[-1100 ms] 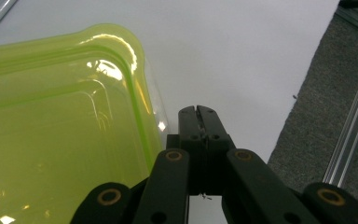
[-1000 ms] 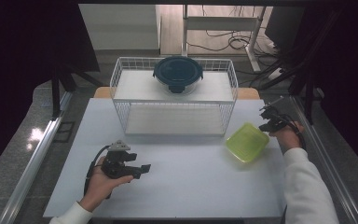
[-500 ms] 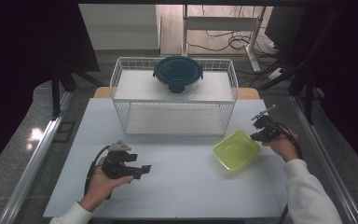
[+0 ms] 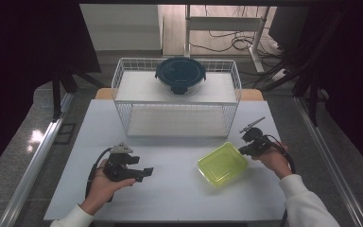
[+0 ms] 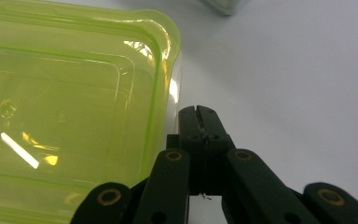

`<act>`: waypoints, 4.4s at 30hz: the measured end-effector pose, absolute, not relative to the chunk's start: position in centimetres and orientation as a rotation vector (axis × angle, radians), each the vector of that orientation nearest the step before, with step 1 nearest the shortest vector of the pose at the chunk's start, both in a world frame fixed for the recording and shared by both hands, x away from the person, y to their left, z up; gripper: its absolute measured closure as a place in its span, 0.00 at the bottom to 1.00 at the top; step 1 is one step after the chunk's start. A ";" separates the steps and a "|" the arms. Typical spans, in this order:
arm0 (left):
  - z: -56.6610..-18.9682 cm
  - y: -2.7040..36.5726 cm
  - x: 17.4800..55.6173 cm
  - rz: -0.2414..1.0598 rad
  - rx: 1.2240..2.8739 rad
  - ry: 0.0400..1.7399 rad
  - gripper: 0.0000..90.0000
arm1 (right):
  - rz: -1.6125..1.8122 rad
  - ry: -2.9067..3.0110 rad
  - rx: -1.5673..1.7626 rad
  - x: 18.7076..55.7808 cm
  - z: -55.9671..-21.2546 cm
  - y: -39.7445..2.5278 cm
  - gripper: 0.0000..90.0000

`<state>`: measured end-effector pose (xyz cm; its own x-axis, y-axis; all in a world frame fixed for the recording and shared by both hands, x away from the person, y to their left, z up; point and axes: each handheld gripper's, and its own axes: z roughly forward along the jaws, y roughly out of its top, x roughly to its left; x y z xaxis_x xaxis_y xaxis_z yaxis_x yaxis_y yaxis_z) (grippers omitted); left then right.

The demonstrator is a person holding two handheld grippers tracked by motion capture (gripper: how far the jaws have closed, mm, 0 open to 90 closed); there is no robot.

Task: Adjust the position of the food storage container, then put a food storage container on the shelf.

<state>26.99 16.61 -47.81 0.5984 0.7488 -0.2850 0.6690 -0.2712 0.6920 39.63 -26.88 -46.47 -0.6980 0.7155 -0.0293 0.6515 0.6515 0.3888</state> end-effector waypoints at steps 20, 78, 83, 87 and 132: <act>-48.0 16.7 27.1 0.125 2.015 1.130 0.27 | 0.611 2.767 1.098 36.1 -46.7 -24.3 0.99; -48.2 17.6 25.8 0.169 1.939 1.213 0.25 | 1.109 2.542 1.314 27.8 -47.1 -23.4 0.46; -48.1 17.4 25.2 0.144 1.918 1.232 0.23 | 1.211 2.476 1.414 27.9 -46.7 -24.0 0.33; -48.0 17.7 24.7 0.164 1.890 1.251 0.24 | 1.268 2.484 1.431 27.8 -46.8 -24.0 0.30; -52.0 14.6 25.3 -0.381 1.722 1.351 0.46 | 1.362 2.612 1.599 28.9 -50.0 -19.3 0.57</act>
